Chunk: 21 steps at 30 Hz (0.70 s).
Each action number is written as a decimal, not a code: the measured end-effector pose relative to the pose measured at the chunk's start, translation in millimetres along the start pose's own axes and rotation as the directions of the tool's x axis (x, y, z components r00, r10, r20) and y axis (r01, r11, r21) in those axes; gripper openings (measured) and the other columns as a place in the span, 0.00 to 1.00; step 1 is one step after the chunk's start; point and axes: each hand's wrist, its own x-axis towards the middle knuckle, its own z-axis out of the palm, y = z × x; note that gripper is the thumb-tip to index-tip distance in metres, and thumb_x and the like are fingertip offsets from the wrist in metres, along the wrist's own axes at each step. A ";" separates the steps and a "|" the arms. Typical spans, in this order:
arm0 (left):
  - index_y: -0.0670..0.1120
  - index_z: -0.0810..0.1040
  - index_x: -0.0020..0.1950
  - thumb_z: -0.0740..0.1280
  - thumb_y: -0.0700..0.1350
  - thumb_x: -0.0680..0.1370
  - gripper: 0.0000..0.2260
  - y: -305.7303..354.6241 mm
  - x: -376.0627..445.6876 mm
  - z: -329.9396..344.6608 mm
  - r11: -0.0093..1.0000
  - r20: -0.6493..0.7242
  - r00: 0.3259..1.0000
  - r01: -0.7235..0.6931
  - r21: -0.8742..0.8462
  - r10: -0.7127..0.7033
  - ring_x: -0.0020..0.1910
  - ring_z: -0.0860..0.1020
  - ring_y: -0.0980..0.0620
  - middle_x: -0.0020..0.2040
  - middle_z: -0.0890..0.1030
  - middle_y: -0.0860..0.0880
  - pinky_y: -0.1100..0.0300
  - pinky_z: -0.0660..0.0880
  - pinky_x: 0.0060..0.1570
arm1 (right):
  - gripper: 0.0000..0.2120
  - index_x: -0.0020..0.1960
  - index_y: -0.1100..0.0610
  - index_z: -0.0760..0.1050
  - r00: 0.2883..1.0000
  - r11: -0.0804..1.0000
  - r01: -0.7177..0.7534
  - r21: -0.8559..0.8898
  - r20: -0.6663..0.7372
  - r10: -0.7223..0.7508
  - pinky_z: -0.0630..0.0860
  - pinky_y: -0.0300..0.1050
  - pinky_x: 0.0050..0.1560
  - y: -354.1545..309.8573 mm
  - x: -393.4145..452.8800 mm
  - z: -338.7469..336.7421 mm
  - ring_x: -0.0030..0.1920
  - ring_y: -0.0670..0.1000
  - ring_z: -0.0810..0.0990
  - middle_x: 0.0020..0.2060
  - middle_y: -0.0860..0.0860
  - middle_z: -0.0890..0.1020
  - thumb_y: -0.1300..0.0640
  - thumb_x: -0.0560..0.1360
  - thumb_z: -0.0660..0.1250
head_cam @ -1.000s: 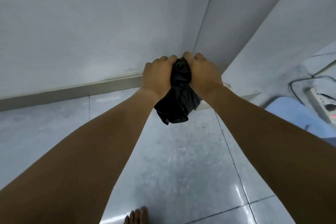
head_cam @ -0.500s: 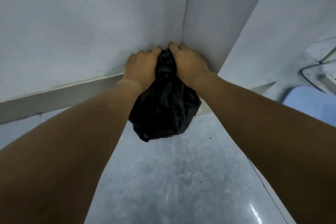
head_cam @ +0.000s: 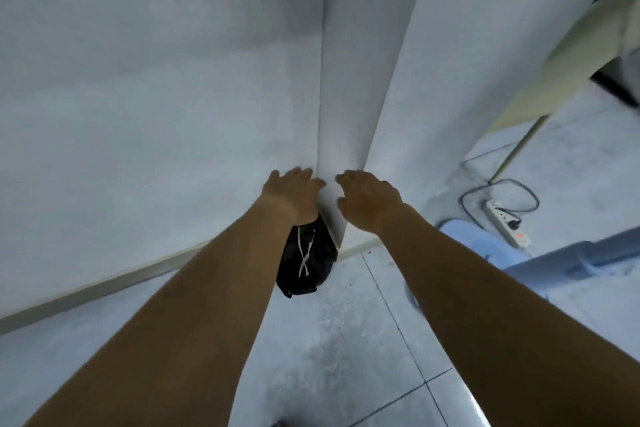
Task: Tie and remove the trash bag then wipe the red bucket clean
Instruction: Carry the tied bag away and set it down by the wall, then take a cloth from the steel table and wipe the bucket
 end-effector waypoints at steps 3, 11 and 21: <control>0.54 0.51 0.80 0.52 0.58 0.82 0.27 21.7 -56.8 -99.4 0.991 0.013 0.997 0.074 -0.115 -0.073 0.79 0.51 0.47 0.80 0.56 0.48 0.43 0.52 0.74 | 0.22 0.74 0.54 0.62 0.998 0.999 -0.051 0.011 -0.041 0.052 0.62 0.54 0.69 -13.2 -54.3 -92.6 0.74 0.53 0.60 0.74 0.52 0.65 0.50 0.82 0.52; 0.50 0.49 0.81 0.48 0.60 0.82 0.28 71.9 -189.9 -257.5 0.972 -0.161 0.981 0.066 -0.226 -0.104 0.79 0.49 0.46 0.81 0.50 0.47 0.41 0.50 0.75 | 0.24 0.75 0.53 0.61 0.981 0.988 -0.144 -0.051 -0.136 0.136 0.59 0.59 0.69 -9.0 -174.6 -252.4 0.77 0.52 0.55 0.75 0.50 0.63 0.47 0.81 0.51; 0.51 0.45 0.81 0.49 0.61 0.82 0.31 152.3 -311.2 -278.9 0.995 -0.260 0.966 -0.027 -0.095 0.001 0.80 0.45 0.47 0.81 0.45 0.48 0.41 0.47 0.75 | 0.25 0.77 0.50 0.55 0.930 0.964 -0.251 0.088 -0.255 0.265 0.56 0.62 0.72 6.0 -338.2 -276.0 0.78 0.53 0.51 0.78 0.49 0.55 0.44 0.82 0.49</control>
